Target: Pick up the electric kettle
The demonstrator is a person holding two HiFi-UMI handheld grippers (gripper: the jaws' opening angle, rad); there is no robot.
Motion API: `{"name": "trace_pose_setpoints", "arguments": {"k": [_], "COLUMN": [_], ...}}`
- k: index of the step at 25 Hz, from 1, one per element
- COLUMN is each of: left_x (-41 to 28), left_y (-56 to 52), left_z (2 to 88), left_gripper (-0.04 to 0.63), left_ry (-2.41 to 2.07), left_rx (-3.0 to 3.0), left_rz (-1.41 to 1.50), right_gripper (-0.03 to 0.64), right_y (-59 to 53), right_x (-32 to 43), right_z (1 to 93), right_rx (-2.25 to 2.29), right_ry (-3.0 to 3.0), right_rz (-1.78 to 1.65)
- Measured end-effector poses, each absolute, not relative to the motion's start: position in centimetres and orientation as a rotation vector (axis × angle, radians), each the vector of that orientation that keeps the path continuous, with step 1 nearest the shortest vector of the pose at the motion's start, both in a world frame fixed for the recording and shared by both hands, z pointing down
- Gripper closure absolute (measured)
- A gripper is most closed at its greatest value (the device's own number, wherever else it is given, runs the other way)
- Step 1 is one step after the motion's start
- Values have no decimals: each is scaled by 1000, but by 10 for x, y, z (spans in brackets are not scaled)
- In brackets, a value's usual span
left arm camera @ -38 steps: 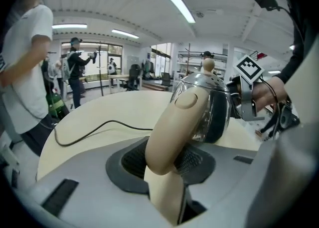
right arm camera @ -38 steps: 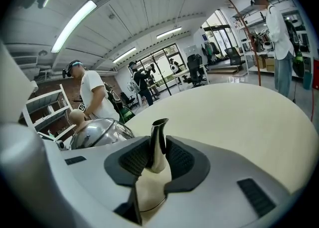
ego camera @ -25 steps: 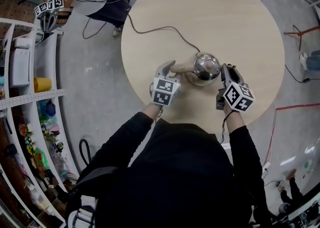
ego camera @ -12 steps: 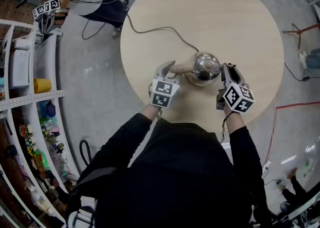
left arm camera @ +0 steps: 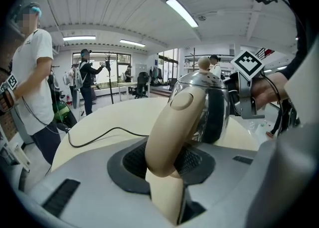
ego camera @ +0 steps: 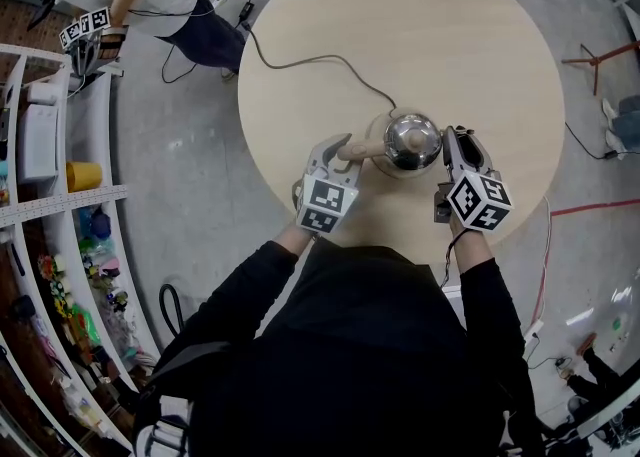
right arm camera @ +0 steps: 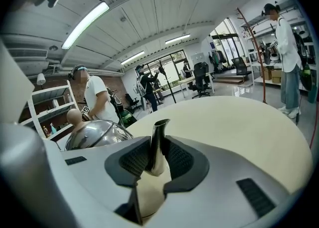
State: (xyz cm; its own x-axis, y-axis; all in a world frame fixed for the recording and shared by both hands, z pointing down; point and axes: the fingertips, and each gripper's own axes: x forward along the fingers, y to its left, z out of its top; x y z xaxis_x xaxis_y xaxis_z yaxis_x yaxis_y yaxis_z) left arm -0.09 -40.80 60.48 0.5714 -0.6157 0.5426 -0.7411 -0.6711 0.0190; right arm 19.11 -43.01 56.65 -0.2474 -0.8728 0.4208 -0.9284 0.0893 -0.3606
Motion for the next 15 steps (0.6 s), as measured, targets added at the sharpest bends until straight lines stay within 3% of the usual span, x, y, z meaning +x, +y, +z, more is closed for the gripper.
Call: {"name": "trace_pose_setpoints", "arguments": {"k": [15], "left_x": [-2], "left_y": [-382], "left_z": [591], "left_gripper": [483], "left_ry": [-966], "left_rx": [2707], "left_rz": [841], "right_gripper": [522], "right_y": [-415], "right_x": [184], "right_z": [567], "right_rx": [1812], "right_ry": [-2296], "right_rz": [953]}}
